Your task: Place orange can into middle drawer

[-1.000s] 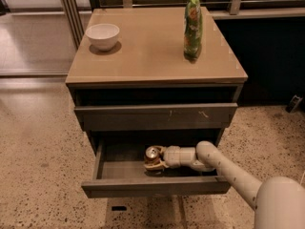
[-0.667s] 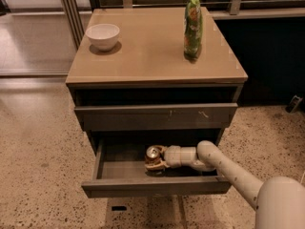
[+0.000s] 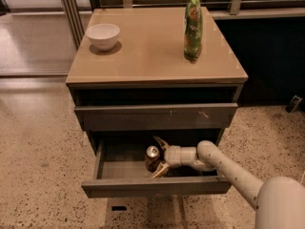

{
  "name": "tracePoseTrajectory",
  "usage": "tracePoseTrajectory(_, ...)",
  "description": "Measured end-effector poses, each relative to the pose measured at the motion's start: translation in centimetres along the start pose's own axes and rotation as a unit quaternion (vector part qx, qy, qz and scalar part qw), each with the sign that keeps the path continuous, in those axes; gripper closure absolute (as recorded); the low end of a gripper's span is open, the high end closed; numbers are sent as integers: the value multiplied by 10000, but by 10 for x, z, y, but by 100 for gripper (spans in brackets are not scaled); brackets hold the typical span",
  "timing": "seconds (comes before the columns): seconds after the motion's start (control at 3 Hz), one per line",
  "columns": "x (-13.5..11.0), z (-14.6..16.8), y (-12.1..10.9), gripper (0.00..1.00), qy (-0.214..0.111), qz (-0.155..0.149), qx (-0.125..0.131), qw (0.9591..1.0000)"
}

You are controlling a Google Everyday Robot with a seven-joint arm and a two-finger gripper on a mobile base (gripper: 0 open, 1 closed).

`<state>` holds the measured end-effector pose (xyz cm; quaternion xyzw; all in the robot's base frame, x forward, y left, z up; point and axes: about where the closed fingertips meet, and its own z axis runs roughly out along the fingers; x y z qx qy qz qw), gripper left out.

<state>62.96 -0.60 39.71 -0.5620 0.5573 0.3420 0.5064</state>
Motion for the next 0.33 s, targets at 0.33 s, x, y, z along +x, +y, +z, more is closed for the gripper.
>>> tracePoseTrajectory(0.33,0,0,0,0,0,0,0,10000)
